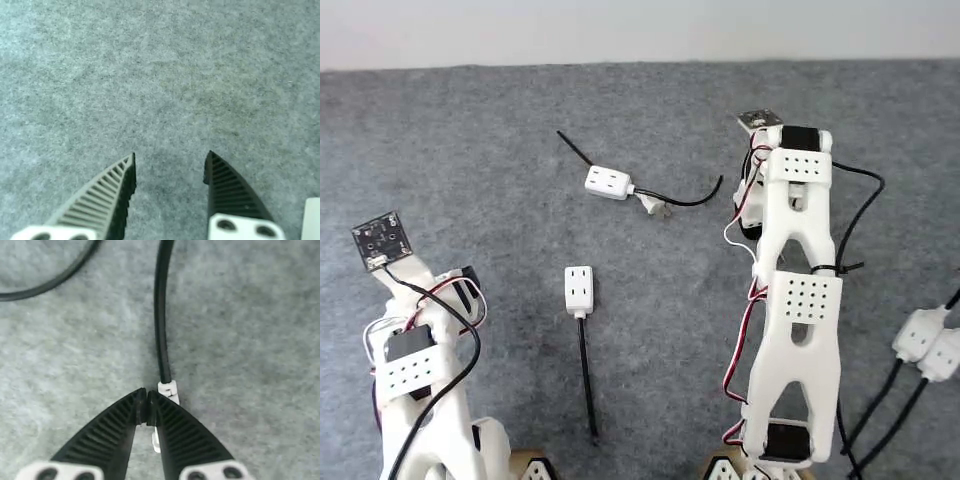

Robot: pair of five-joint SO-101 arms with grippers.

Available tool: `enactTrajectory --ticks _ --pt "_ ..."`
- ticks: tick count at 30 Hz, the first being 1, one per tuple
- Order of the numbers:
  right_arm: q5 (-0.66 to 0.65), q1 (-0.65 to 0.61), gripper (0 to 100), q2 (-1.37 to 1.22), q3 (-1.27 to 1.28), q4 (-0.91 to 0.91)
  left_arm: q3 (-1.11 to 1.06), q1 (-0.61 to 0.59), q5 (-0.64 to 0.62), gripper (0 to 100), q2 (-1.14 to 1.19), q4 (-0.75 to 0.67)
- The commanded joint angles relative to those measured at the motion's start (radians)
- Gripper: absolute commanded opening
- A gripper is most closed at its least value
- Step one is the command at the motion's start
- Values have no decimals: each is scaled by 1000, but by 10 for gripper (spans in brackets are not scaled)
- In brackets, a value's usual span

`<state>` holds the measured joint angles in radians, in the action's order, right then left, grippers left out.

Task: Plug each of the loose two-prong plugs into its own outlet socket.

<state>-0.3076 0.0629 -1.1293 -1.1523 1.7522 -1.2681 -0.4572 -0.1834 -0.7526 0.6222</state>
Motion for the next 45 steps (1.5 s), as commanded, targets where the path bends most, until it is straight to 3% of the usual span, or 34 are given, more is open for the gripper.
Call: enactTrajectory --ticks 1,18,35,39,45 --pt "-11 39 9 31 -63 -22 10 -2 9 211 -14 -25" --pt "-52 110 9 -5 -206 16 4 -2 9 211 -14 -26" --pt "-91 4 9 -22 -132 47 1 -2 9 210 -14 -44" --pt "-124 45 9 -31 -54 41 1 -2 9 210 -14 -43" --pt "-126 133 9 -22 -147 41 1 -2 9 210 -14 -43"
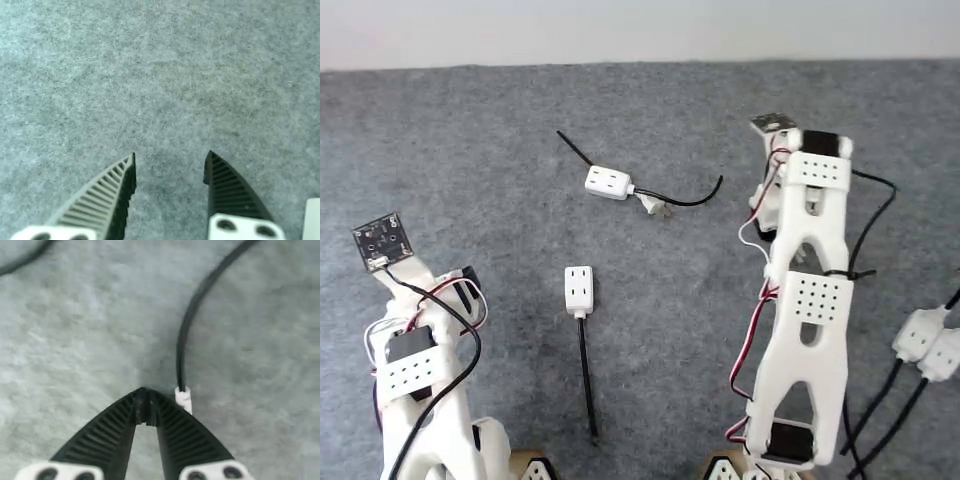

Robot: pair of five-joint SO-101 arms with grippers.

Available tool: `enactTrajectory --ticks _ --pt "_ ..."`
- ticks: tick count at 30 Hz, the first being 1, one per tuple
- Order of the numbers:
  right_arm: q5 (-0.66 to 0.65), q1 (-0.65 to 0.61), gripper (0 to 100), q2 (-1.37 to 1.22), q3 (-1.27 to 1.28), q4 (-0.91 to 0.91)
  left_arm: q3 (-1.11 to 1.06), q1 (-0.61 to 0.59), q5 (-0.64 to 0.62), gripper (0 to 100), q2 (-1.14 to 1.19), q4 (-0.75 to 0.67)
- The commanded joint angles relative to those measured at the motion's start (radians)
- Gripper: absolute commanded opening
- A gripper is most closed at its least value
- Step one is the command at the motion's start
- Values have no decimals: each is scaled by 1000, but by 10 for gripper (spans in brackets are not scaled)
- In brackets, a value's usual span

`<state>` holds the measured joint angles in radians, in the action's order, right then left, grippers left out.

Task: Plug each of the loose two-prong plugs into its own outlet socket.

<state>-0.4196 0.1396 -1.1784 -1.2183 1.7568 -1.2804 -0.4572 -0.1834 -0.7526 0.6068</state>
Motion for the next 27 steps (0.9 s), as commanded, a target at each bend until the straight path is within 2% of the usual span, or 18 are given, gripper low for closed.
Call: enactTrajectory --ticks 1,12,23,27 --pt "-14 70 9 27 -101 36 13 -2 9 210 -14 -28" --pt "-121 203 9 16 -126 16 13 -2 9 210 -14 -29" --pt "-133 182 9 -41 -137 -7 12 -2 9 210 -14 -29" --pt "-124 157 9 2 -230 38 12 -2 9 210 -14 -31"
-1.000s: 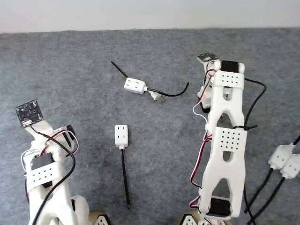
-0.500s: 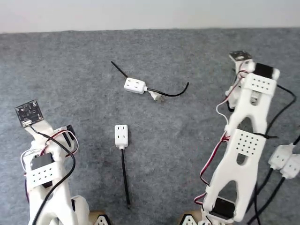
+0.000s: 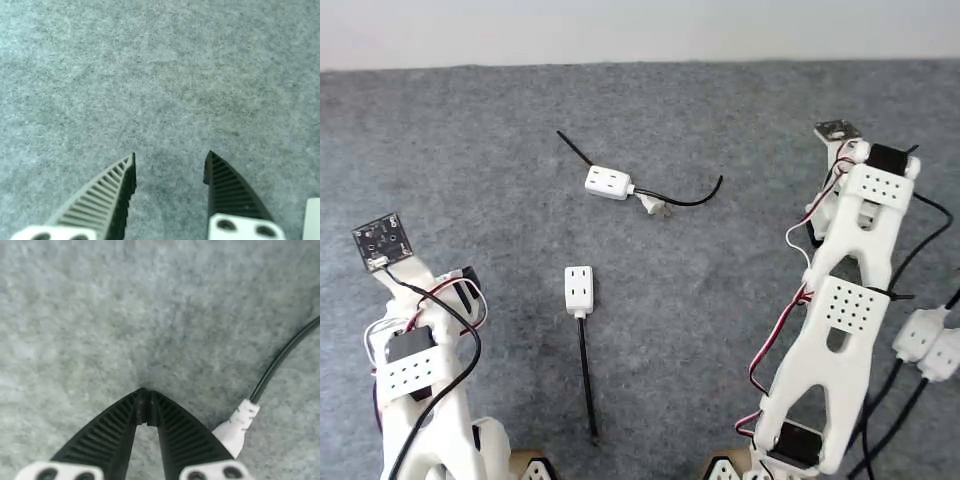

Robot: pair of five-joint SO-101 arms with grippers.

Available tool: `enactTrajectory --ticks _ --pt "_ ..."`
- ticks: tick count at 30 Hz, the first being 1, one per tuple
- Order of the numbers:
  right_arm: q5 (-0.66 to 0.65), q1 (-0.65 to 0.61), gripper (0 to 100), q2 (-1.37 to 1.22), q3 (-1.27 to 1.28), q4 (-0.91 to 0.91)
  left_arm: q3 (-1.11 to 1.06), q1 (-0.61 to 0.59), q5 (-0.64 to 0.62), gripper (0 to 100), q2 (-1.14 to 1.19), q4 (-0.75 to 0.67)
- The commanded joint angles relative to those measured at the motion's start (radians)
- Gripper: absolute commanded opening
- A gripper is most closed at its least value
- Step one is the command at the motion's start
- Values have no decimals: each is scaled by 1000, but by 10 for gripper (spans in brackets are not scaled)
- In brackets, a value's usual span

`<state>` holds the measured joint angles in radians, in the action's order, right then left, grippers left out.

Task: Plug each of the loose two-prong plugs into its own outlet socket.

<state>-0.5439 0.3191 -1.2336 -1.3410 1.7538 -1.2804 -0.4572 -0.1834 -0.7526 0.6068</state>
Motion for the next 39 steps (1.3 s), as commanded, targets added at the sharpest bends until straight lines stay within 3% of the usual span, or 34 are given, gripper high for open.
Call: enactTrajectory --ticks 1,8,23,28,31,35,39 --pt "9 -19 9 74 -138 45 12 -2 9 210 -14 -31" --pt "-2 85 9 113 -141 42 12 -2 9 210 -14 -31" --pt "12 176 9 99 -92 47 12 0 9 210 -14 -31" --pt "18 171 99 88 -89 45 12 0 9 210 -14 -31" --pt "23 163 103 79 -89 44 12 0 9 210 -14 -31" --pt "72 134 109 35 -97 41 12 0 9 210 -14 -31" --pt "285 117 109 -21 -97 10 12 0 9 210 -14 -31"
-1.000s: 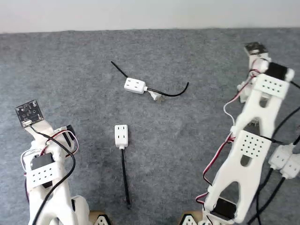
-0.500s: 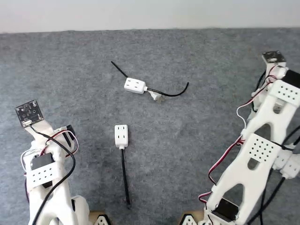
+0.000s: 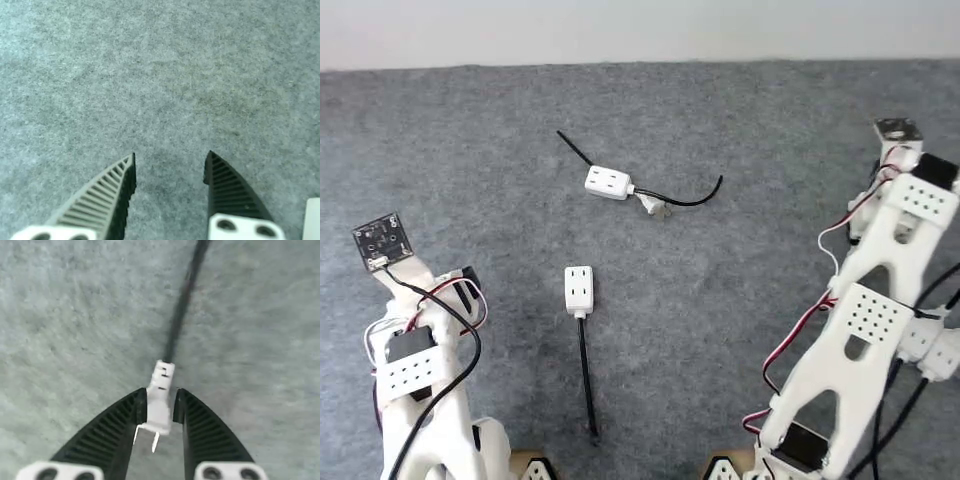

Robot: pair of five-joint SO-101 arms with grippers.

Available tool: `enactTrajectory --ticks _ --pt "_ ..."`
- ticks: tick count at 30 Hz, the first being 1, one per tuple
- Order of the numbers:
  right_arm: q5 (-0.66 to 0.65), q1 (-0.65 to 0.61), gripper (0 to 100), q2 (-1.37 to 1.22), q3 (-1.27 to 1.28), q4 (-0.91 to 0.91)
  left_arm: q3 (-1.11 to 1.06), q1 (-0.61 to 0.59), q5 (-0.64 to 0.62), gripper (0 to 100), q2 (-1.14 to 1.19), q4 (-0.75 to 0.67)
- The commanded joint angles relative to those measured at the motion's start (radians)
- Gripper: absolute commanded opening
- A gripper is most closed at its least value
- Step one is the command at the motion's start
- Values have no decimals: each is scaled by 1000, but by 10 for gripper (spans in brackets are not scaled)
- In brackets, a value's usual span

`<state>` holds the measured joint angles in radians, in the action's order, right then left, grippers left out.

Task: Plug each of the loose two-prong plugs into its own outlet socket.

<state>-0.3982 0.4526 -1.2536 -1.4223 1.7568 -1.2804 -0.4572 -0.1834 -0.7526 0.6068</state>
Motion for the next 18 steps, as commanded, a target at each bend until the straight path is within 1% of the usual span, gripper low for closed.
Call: enactTrajectory --ticks 1,2,4,8,10,13,18 --pt "183 -19 109 -12 -15 -2 12 0 9 210 -14 -31" --pt "215 -21 108 -18 -15 -5 12 0 9 210 -14 -31" --pt "238 -36 107 -24 -17 -12 12 0 9 210 -14 -31" --pt "233 -53 108 -24 -21 -19 12 0 9 210 -14 -31" --pt "226 -50 108 -27 -68 -12 12 0 9 210 -14 -31" --pt "178 -30 108 -30 -147 1 12 0 9 210 -14 -31" --pt "170 -22 105 -31 -242 38 12 0 9 210 -14 -31"
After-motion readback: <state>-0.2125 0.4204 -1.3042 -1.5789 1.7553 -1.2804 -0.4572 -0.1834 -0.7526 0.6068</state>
